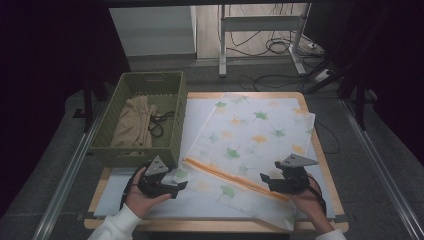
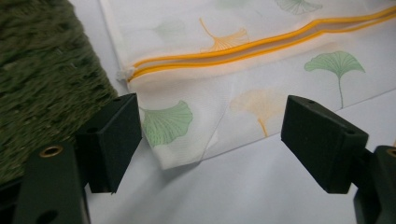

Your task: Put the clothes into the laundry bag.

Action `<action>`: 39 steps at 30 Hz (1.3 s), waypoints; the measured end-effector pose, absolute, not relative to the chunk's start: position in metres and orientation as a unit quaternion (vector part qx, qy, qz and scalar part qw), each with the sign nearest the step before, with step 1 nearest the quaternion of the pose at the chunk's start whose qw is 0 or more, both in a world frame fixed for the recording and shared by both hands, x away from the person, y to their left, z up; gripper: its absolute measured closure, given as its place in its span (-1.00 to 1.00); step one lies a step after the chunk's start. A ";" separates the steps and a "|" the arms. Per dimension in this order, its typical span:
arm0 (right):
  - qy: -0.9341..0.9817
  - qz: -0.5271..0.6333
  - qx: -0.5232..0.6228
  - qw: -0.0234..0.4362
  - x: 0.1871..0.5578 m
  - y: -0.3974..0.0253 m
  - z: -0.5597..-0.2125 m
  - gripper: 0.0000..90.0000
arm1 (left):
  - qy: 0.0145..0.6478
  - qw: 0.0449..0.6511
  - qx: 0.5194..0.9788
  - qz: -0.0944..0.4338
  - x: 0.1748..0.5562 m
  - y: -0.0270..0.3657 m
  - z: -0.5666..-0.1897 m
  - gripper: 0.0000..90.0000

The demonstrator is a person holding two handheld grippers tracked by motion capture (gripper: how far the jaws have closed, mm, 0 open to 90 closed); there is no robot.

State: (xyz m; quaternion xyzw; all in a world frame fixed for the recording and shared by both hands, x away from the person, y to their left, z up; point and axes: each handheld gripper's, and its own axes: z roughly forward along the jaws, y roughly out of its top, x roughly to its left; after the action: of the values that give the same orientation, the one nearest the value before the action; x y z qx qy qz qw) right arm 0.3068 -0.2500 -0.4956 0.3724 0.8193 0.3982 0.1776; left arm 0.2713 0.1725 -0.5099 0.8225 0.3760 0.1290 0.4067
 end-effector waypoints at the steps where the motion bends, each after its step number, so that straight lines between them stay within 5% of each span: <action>1: 0.819 0.398 0.374 0.177 0.307 -0.251 -0.496 -0.42 | 0.377 0.406 0.823 0.128 0.273 0.172 -0.510 -0.56; 20: 0.826 0.388 0.374 0.164 0.310 -0.251 -0.485 -0.36 | 0.382 0.398 0.824 0.128 0.270 0.172 -0.511 -0.55; 39: 0.879 0.323 0.328 0.123 0.330 -0.205 -0.456 -0.34 | 0.380 0.397 0.826 0.123 0.268 0.173 -0.509 -0.55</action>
State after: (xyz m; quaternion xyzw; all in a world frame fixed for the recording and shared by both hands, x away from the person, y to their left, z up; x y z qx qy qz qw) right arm 0.3302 -0.2050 -0.4559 0.3283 0.8789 0.3235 0.1231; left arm 0.2685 0.1728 -0.5093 0.8261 0.3803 0.1229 0.3973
